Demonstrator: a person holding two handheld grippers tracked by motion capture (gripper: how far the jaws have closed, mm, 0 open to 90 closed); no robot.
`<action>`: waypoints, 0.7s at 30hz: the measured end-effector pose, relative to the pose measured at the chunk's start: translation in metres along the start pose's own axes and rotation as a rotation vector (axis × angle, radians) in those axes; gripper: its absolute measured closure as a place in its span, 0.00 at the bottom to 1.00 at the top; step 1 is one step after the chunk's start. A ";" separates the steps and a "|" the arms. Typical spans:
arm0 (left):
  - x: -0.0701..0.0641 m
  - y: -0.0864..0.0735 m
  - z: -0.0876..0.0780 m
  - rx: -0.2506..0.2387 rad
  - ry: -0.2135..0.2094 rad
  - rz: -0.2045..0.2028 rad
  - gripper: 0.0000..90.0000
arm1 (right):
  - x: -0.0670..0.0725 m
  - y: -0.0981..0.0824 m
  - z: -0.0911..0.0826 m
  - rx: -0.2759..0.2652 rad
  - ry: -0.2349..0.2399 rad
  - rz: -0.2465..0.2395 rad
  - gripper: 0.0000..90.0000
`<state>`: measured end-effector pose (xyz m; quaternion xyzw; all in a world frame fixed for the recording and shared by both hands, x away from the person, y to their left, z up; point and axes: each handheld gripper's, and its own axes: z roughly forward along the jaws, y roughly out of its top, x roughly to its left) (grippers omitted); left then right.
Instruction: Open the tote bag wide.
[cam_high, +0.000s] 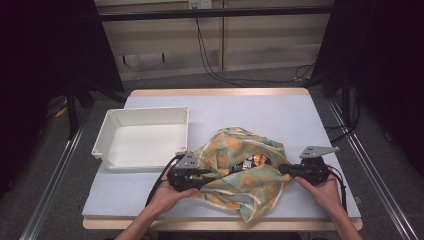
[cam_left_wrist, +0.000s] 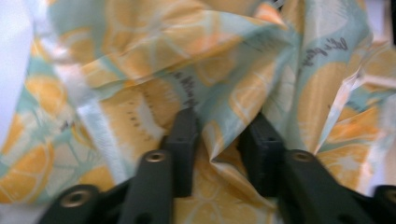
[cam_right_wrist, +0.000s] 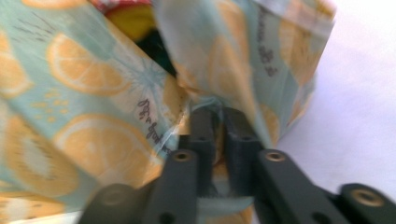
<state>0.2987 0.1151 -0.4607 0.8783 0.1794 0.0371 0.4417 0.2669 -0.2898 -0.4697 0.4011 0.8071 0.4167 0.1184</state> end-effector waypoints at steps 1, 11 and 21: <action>-0.001 0.002 -0.003 -0.019 -0.006 -0.004 0.67 | 0.002 0.002 -0.005 -0.016 0.005 0.006 0.84; -0.009 0.012 -0.033 -0.148 0.011 -0.017 0.49 | 0.022 0.022 -0.038 -0.111 0.063 -0.015 0.64; -0.015 0.035 -0.028 -0.214 -0.013 0.027 0.53 | 0.039 0.049 -0.038 -0.149 0.156 -0.056 0.53</action>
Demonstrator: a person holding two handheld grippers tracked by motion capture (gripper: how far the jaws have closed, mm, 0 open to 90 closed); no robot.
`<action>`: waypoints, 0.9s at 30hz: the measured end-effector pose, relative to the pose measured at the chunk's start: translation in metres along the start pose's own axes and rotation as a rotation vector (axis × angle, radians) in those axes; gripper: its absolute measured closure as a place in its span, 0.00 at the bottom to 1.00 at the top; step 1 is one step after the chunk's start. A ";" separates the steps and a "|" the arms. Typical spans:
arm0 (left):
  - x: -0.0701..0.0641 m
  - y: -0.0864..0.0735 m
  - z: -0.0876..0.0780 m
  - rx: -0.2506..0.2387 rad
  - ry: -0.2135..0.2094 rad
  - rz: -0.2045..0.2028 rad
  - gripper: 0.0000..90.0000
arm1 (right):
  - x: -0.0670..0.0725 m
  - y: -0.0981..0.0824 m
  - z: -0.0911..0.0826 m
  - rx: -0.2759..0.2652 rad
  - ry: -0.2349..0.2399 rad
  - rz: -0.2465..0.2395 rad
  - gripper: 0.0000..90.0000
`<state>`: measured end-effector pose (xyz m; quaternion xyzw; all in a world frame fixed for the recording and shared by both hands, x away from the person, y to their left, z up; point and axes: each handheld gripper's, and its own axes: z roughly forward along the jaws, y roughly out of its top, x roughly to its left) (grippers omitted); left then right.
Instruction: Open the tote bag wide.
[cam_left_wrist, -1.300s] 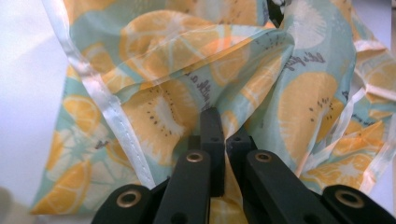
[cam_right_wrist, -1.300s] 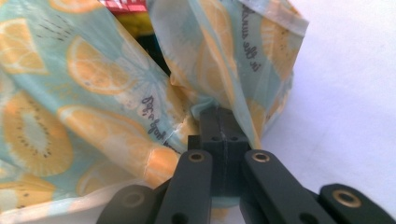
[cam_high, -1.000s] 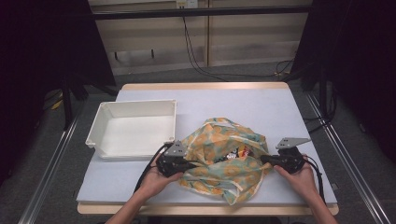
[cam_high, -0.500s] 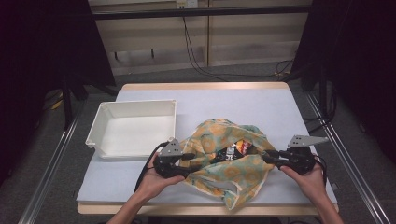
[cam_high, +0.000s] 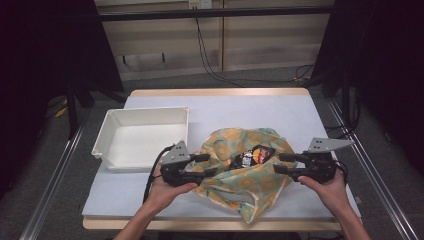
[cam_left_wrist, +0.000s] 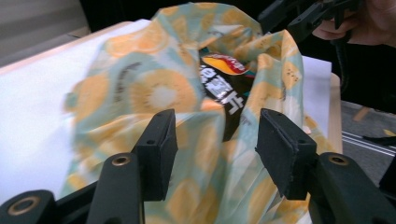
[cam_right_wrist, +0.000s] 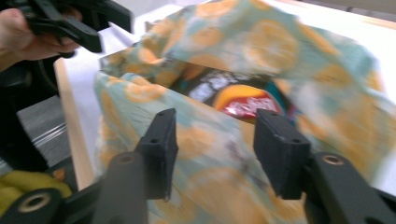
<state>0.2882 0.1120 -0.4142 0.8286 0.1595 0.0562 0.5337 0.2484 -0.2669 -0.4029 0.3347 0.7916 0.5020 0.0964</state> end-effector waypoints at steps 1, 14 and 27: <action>-0.003 -0.001 0.006 0.025 -0.006 0.009 0.54 | 0.002 0.001 0.004 0.002 0.011 -0.007 0.50; -0.015 -0.014 0.036 0.129 -0.078 0.027 0.52 | 0.016 -0.024 0.028 0.110 0.122 -0.059 1.00; 0.002 -0.029 0.042 0.159 0.011 -0.033 0.58 | 0.006 -0.067 0.032 0.235 0.117 -0.027 1.00</action>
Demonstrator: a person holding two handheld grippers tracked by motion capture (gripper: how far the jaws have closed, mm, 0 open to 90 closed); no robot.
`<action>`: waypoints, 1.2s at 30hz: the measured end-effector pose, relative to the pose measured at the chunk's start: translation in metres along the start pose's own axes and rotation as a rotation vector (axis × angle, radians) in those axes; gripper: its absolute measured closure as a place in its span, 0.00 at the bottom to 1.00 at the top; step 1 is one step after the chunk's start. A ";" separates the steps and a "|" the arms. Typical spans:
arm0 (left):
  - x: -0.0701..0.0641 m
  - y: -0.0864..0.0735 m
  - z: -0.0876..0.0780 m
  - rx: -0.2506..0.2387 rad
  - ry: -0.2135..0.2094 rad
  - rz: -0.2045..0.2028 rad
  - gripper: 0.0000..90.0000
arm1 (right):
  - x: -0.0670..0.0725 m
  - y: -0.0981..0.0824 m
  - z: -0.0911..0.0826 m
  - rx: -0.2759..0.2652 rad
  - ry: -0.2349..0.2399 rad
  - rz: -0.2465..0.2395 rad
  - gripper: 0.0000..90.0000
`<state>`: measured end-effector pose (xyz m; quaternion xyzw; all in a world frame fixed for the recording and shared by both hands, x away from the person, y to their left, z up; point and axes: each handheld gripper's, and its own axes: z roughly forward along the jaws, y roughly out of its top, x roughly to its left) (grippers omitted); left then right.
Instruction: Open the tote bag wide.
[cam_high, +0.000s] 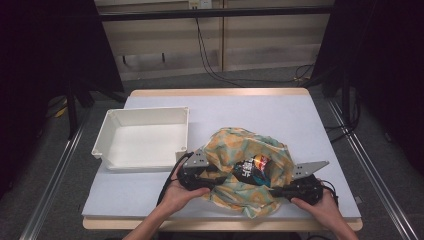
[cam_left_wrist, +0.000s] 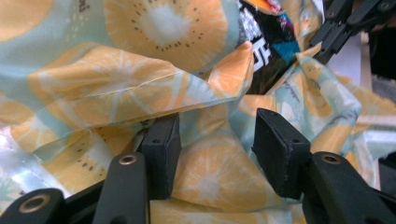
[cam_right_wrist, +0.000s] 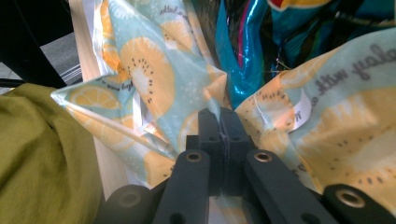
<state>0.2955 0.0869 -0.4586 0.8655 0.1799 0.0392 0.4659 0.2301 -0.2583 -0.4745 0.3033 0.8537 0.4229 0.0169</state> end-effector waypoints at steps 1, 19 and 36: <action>-0.001 -0.001 0.000 0.008 -0.001 0.006 0.59 | 0.000 -0.001 0.001 0.005 0.000 0.002 1.00; -0.002 -0.004 0.004 0.016 0.017 0.023 0.56 | -0.020 -0.016 -0.014 0.007 -0.148 0.092 0.88; -0.028 0.050 -0.014 -0.139 -0.096 0.078 0.67 | -0.008 0.018 -0.057 -0.210 -0.127 0.065 0.67</action>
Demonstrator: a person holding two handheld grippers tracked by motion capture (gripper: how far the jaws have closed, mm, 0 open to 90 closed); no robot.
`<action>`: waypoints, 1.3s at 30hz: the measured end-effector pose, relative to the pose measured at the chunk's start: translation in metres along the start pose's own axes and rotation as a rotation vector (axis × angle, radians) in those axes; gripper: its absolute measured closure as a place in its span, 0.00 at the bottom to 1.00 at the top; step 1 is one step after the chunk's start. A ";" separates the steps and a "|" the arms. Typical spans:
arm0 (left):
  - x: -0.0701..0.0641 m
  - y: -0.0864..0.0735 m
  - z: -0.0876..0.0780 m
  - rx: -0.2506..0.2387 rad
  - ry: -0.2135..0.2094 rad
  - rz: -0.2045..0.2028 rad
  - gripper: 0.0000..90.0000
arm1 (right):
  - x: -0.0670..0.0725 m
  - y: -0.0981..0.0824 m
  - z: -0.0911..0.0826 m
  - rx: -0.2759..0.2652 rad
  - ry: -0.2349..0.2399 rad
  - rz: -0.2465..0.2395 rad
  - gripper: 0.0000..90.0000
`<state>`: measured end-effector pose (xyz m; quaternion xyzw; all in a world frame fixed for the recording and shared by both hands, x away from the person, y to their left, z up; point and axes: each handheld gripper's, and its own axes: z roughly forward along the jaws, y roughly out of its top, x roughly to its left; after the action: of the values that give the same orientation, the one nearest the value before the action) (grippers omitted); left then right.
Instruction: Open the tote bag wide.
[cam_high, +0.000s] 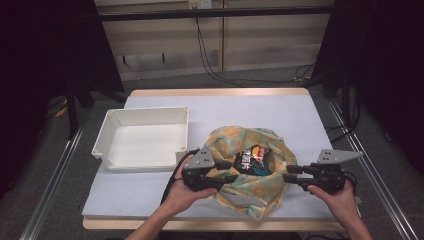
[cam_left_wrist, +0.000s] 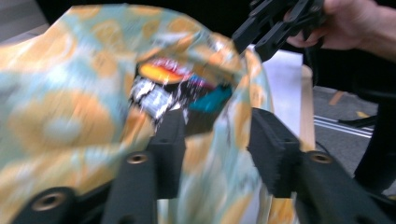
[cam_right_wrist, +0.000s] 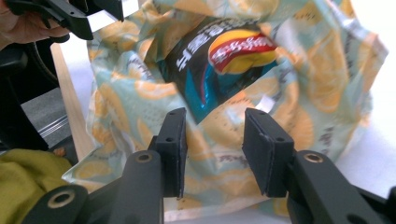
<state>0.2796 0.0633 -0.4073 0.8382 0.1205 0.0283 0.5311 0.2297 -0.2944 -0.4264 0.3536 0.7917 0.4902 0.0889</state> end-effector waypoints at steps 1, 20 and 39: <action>0.002 0.004 0.004 0.000 -0.009 0.006 0.68 | 0.000 0.002 -0.001 -0.003 -0.001 -0.003 0.66; 0.014 0.022 0.095 0.189 -0.010 0.122 0.71 | -0.007 -0.004 0.025 0.066 -0.074 0.038 0.41; 0.012 0.009 0.111 0.261 -0.005 0.258 0.44 | -0.010 -0.018 0.033 0.122 -0.046 0.056 0.61</action>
<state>0.3118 -0.0357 -0.4489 0.9086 0.0131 0.0783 0.4100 0.2447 -0.2828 -0.4603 0.3915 0.8076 0.4352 0.0714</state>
